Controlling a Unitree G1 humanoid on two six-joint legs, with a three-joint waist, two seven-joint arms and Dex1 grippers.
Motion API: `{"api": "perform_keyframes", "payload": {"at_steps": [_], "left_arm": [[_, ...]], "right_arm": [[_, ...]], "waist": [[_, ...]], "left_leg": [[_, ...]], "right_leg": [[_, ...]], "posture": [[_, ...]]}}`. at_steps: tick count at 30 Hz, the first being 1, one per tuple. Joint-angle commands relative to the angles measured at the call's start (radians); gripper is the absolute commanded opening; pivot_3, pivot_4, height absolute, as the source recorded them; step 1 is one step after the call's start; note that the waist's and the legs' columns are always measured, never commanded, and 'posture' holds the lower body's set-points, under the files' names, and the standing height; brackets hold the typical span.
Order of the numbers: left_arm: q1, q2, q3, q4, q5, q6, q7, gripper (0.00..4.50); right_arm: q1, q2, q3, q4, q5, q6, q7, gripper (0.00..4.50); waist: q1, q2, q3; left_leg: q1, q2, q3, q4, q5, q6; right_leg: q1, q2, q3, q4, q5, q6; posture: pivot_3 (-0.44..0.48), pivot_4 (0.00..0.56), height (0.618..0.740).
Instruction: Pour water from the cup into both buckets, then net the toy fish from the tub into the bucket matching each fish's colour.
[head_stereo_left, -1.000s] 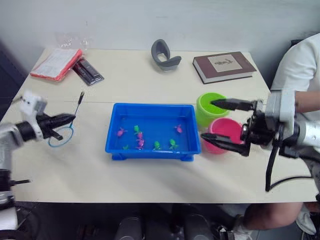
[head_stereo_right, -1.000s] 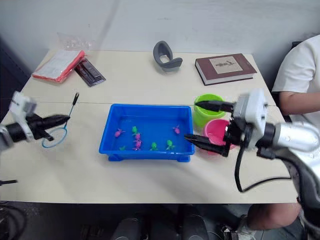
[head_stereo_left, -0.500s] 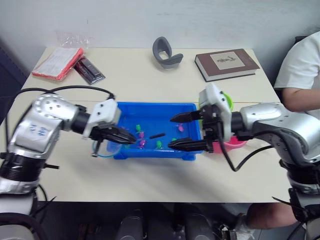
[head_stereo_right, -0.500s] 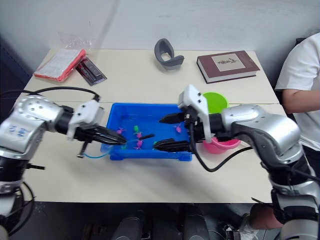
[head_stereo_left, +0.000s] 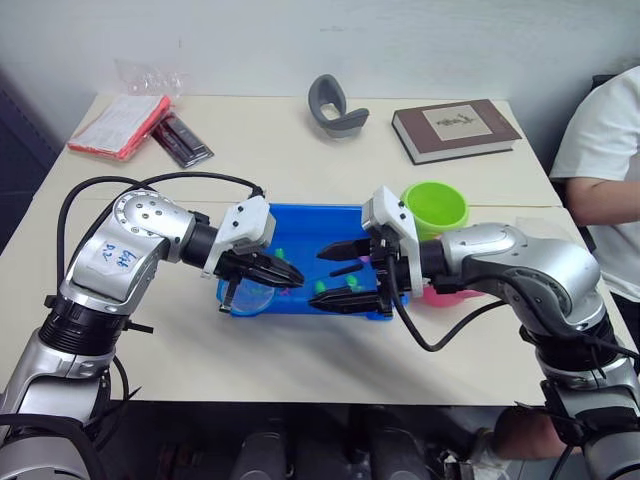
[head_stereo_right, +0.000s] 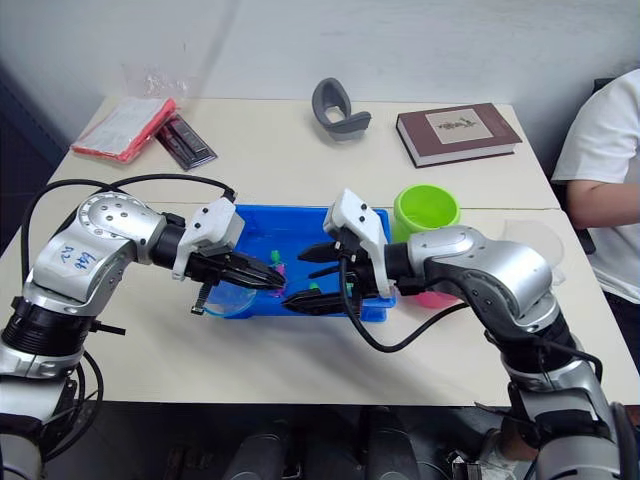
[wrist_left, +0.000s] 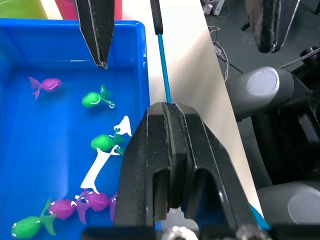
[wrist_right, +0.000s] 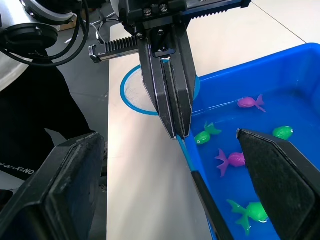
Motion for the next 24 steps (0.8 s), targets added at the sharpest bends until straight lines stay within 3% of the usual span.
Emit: {"api": "perform_keyframes", "payload": {"at_steps": [1,3,10,11,14,17,24], "left_arm": [[-0.018,0.0,0.004,-0.032,-0.001,0.003,0.001,0.01],[-0.018,-0.001,0.002,-0.028,0.007,-0.002,0.004,0.0],[-0.015,-0.005,0.003,-0.035,0.005,-0.005,0.003,0.0],[-0.015,-0.01,0.007,-0.037,-0.003,-0.008,-0.001,0.0],[-0.012,-0.018,0.02,-0.041,-0.017,-0.019,-0.005,0.0],[-0.011,-0.047,0.076,-0.038,-0.059,-0.039,0.014,0.89],[-0.066,-0.134,0.344,0.036,-0.263,-0.031,0.099,4.13]], "right_arm": [[0.005,0.001,-0.024,-0.028,0.004,0.006,0.003,4.25],[0.006,0.0,-0.025,-0.028,0.002,0.009,0.002,3.73],[0.03,-0.009,-0.015,-0.014,-0.038,-0.023,0.025,0.29],[0.032,-0.014,-0.013,-0.007,-0.05,-0.036,0.036,0.07],[0.034,-0.024,-0.013,0.004,-0.075,-0.071,0.071,0.07],[0.038,-0.034,-0.021,-0.001,-0.081,-0.104,0.117,0.0],[0.053,-0.066,-0.061,-0.029,-0.076,-0.145,0.169,0.0]], "waist": [[-0.001,0.0,0.0],[-0.001,0.0,0.0],[0.0,0.0,0.0],[0.0,0.0,0.0],[0.0,0.0,0.0],[0.0,0.0,0.0],[0.001,0.0,0.0]], "left_leg": [[0.0,0.0,0.0,0.0,0.0,0.0],[0.0,0.0,0.0,0.0,0.0,0.0],[0.0,0.0,0.0,0.0,0.0,0.0],[0.0,0.0,0.0,0.0,0.0,0.0],[0.0,0.0,0.0,0.0,0.0,0.0],[0.0,0.0,0.0,0.0,0.0,0.0],[0.0,0.0,0.0,0.002,0.0,0.0]], "right_leg": [[0.0,0.0,0.0,0.0,0.0,0.0],[0.0,0.0,0.0,0.0,0.0,0.0],[0.0,0.0,0.0,0.0,0.0,0.0],[0.0,0.0,0.0,0.0,0.0,0.0],[0.0,0.0,0.0,0.0,0.0,0.0],[0.0,0.0,0.0,0.0,0.0,0.0],[0.0,0.0,0.0,0.001,0.0,0.0]], "posture": [[0.0,0.15,0.74],[0.0,0.15,0.74],[0.0,0.15,0.74],[0.0,0.15,0.74],[0.0,0.15,0.74],[0.0,0.15,0.74],[0.0,0.15,0.74]]}}
